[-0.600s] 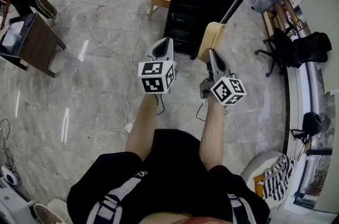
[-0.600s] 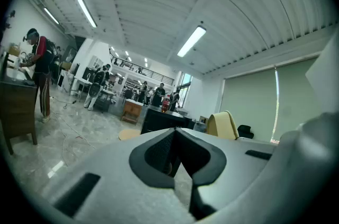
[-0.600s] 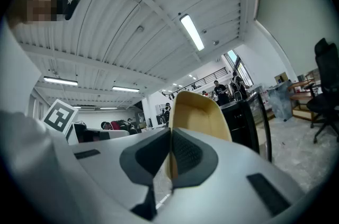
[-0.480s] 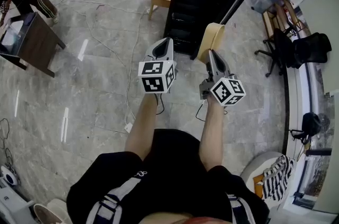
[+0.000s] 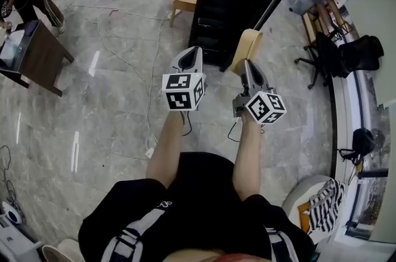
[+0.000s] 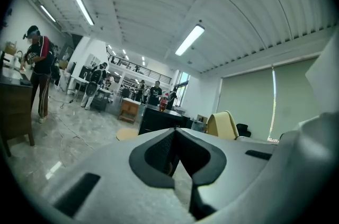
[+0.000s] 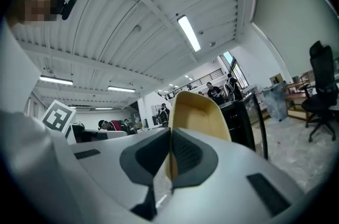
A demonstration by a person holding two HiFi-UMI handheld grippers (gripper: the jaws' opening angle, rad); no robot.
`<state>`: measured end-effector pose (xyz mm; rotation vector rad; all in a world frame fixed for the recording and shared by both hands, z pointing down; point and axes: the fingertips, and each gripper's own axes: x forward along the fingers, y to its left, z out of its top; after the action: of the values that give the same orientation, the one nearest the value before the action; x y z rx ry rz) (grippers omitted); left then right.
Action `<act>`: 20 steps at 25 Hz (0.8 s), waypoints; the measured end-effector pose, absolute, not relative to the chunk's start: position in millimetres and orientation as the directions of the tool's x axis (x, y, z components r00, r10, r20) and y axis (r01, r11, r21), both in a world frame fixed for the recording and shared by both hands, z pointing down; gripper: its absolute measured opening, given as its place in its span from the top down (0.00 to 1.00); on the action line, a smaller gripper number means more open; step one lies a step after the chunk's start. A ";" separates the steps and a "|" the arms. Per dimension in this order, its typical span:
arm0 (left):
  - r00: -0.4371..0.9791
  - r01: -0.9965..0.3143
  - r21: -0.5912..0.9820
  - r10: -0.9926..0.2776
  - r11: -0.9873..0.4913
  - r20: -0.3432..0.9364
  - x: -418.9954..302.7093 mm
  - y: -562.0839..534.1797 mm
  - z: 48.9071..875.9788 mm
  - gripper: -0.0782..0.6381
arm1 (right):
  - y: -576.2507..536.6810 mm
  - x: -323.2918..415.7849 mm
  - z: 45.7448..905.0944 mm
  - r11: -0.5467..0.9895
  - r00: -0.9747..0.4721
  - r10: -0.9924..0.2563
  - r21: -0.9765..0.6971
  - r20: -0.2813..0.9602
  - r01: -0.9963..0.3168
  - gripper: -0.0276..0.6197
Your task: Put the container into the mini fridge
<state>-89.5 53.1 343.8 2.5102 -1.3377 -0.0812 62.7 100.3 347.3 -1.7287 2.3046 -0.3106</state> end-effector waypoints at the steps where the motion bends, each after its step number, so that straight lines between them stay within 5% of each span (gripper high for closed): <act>1: 0.566 -0.802 0.286 -0.820 -0.524 0.086 -90.2 53.1 343.5 0.88 | 100.5 62.2 347.2 0.276 -0.269 -0.961 -0.310 -0.065 -0.910 0.93; 20: 0.532 -0.819 0.306 -0.842 -0.486 0.086 -91.5 -10.9 349.5 0.88 | 29.1 65.9 352.5 0.320 -0.312 -0.947 -0.291 -0.075 -0.902 0.93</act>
<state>-91.5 -10.9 349.5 2.4648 -1.3806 -0.1077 65.9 29.1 352.5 -1.6832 2.3544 -0.2864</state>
